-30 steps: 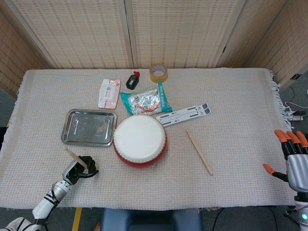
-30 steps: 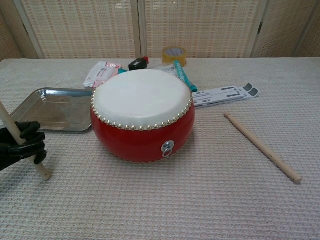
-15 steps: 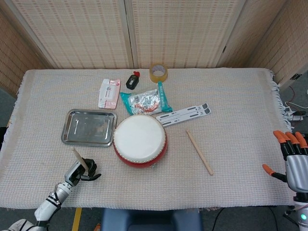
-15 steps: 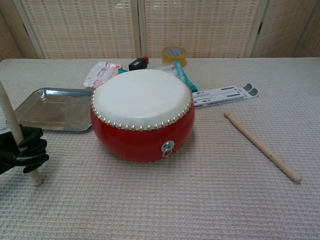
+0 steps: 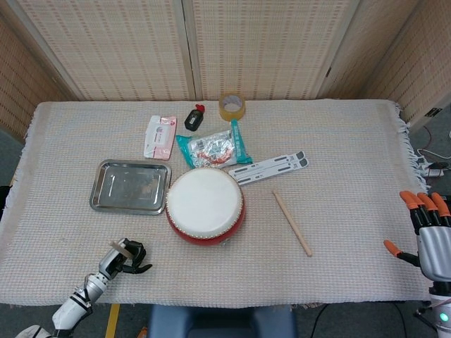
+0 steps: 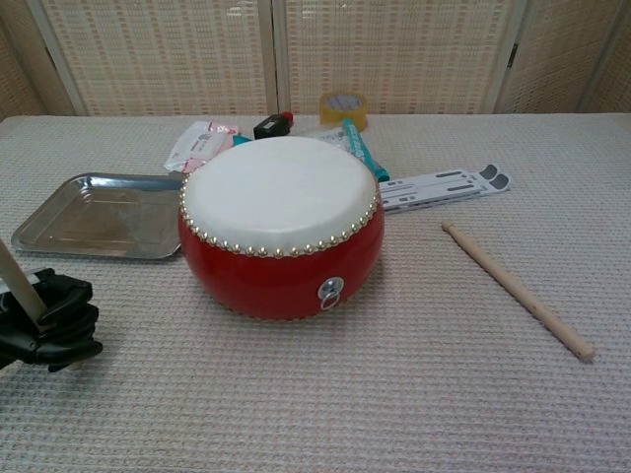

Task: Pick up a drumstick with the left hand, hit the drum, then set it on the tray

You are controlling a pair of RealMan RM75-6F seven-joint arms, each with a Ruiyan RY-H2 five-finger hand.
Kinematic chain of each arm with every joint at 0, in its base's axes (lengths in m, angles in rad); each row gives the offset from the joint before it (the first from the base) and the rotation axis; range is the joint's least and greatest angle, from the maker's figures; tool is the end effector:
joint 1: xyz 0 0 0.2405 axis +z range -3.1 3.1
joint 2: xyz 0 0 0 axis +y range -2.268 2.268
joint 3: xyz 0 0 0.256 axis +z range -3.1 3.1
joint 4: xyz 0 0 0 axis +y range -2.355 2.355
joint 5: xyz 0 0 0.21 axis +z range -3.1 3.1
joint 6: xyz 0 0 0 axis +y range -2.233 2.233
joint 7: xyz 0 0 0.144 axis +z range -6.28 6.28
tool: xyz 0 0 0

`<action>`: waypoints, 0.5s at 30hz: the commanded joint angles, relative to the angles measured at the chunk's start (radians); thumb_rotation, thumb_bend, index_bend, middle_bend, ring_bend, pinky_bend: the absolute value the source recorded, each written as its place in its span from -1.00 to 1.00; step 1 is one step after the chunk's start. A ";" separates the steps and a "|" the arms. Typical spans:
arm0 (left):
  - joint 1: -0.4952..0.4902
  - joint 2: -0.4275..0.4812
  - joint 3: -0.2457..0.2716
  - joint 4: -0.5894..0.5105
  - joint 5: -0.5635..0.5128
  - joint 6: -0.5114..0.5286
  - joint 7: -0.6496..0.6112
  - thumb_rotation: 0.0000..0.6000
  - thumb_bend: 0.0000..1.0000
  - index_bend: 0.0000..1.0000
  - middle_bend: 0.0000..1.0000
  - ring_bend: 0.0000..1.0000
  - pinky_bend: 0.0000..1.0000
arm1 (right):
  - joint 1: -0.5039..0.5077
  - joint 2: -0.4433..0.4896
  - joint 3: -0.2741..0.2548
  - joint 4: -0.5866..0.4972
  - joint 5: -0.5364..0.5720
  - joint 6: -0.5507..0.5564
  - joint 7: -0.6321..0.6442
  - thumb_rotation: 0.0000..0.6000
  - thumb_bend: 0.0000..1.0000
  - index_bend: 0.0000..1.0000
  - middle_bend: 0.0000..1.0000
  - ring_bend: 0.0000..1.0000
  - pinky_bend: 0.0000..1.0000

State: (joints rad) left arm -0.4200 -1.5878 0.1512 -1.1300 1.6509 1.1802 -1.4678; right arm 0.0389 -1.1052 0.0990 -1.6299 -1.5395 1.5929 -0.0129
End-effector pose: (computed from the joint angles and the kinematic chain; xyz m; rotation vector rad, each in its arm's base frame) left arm -0.2855 0.2309 -0.0268 -1.1385 -2.3661 -1.4792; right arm -0.3012 -0.1755 0.1809 1.3073 -0.7906 0.9844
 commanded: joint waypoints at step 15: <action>0.002 -0.030 -0.019 0.009 -0.036 -0.018 0.057 1.00 -0.28 0.86 0.91 0.79 0.80 | -0.003 -0.002 0.000 0.007 0.000 0.005 0.006 1.00 -0.87 -0.78 -0.76 -1.00 -0.90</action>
State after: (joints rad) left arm -0.4166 -1.6176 0.1330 -1.1204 1.6162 1.1633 -1.4115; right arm 0.0361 -1.1076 0.0993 -1.6235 -1.5393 1.5981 -0.0074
